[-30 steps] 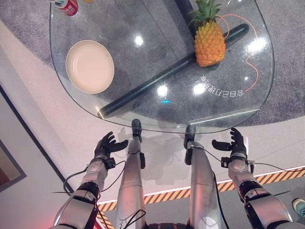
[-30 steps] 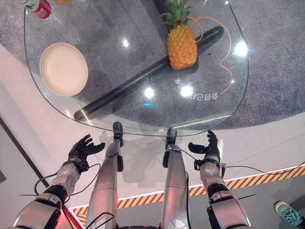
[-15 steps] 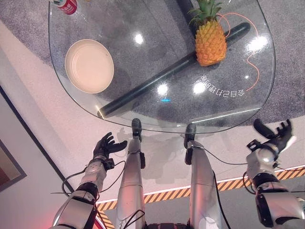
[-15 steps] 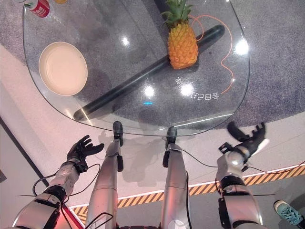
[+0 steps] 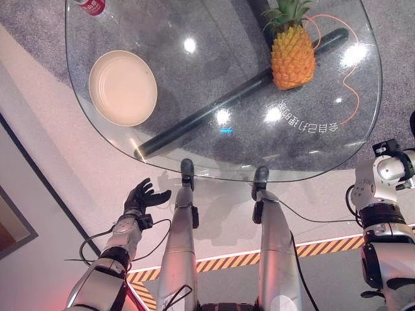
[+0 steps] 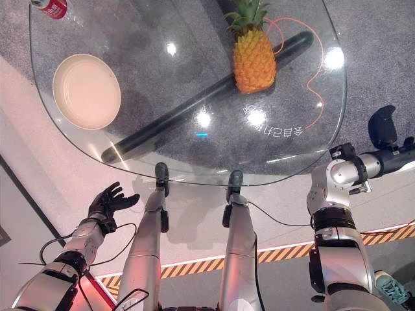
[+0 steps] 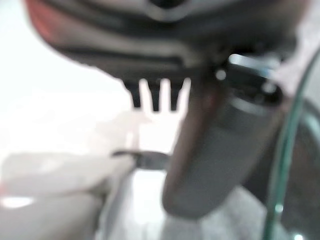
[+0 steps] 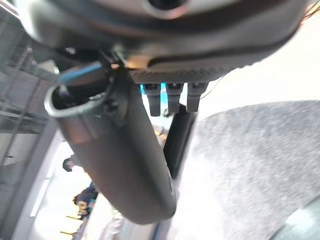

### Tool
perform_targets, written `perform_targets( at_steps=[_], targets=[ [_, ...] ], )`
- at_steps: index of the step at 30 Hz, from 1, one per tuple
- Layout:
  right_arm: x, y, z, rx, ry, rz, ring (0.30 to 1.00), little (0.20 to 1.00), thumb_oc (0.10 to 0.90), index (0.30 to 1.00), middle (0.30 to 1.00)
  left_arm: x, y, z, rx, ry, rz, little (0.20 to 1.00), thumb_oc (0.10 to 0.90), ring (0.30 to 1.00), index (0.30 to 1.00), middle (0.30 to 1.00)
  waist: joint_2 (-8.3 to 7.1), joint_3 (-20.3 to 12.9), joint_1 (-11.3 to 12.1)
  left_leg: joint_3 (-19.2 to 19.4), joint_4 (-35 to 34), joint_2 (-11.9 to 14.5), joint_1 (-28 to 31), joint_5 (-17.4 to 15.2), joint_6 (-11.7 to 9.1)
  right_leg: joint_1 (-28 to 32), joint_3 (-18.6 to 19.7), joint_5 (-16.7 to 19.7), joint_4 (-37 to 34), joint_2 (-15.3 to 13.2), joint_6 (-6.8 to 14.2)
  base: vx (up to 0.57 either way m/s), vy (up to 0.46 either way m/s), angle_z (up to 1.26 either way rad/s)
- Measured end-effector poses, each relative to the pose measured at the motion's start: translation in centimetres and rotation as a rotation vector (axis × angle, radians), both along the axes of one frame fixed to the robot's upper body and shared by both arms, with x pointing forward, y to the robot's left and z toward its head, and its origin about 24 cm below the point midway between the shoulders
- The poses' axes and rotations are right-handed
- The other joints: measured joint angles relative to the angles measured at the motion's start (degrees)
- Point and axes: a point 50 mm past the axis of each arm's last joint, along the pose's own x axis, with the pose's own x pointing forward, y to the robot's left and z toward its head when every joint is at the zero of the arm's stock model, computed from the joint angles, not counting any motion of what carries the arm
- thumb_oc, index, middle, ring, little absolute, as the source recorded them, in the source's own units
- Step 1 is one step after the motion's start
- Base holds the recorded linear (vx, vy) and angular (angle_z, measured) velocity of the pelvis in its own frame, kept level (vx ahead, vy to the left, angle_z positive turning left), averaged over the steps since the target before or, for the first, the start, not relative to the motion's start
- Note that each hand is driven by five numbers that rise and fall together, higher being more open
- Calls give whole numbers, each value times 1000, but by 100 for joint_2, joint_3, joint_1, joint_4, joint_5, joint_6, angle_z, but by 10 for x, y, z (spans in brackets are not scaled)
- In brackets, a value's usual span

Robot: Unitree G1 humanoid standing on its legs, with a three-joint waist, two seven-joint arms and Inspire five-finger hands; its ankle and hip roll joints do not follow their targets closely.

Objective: Pick up the fruit to the plate

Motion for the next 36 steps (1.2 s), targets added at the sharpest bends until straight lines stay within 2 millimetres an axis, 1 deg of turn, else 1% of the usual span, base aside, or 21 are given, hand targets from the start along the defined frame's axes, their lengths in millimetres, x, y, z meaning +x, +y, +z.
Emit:
perform_targets(
  at_steps=[1,2,3,6,7,9,11,15,19,22,25,30,36],
  targets=[
    [0,11,11,-56,-42,39,900,900,800,900,900,0,0,0,-1,2,-1,900,800,900,900,900,0,0,-20,0,-7,-7,-1,1,0,-13,16,13,-3,-3,4,-10,33,-3],
    [1,21,18,-130,-49,62,900,900,800,900,900,1,-1,1,-2,-1,-4,900,800,900,900,900,0,0,-23,-1,-8,-6,5,1,0,-10,17,17,-1,-4,2,0,0,0],
    [2,26,24,-164,-63,80,900,900,800,900,900,2,-1,2,-3,-8,-7,900,800,900,900,900,0,0,-13,-2,-13,-6,7,1,0,-11,13,16,0,-4,2,-7,33,0],
    [6,61,47,-348,-78,214,900,900,800,900,900,3,-2,3,-6,-17,-9,900,800,900,900,900,0,0,-3,-2,-13,-8,12,1,0,-12,14,17,10,-9,2,-4,21,0],
    [8,71,49,-410,-63,256,900,900,800,900,900,3,-2,3,-6,-17,-10,900,800,900,900,900,0,0,6,-2,-12,-8,17,4,1,-10,14,18,17,-9,1,0,0,0],
    [11,83,52,-487,-31,316,900,900,800,900,900,2,-3,3,-8,-17,-11,900,800,900,900,900,0,0,58,-1,-12,-9,27,5,0,-6,16,17,23,-10,0,0,0,0],
    [14,93,51,-524,4,374,900,900,800,900,900,2,-5,1,-11,-15,-12,900,800,900,900,900,0,0,124,0,-13,-11,40,6,1,4,19,17,31,-12,0,0,0,0],
    [22,111,42,-600,117,455,900,900,800,900,900,-1,-7,-3,-19,-3,-14,900,800,900,900,900,0,0,157,0,-28,-28,98,11,8,70,17,15,22,-27,2,0,0,0],
    [27,122,34,-644,193,508,900,900,800,900,900,-2,-12,-6,-25,0,-23,900,800,900,900,900,0,0,159,-1,-42,-32,98,17,15,69,12,15,22,-32,3,0,0,0],
    [28,129,32,-643,218,545,900,900,800,900,900,-2,-18,-8,-36,2,-29,900,800,900,900,900,1,0,151,-1,-106,-32,109,51,9,54,10,14,16,-34,3,0,0,0],
    [31,134,28,-664,261,565,900,900,800,900,900,-2,-21,-8,-35,1,-42,900,800,900,900,900,1,0,157,-1,-125,-31,109,63,3,43,8,10,17,-35,8,0,0,0],
    [33,138,22,-680,307,587,900,900,800,900,900,-2,-22,-8,-38,1,-42,900,800,900,900,900,6,-2,173,-1,-128,-31,116,69,0,43,8,9,29,-39,10,0,0,0],
    [35,138,18,-675,360,587,900,900,800,900,900,-2,-23,-9,-39,3,-44,900,800,900,900,900,13,-4,200,-1,-234,-52,216,138,-12,43,9,-44,147,-71,5,0,-1,2]
  ],
)
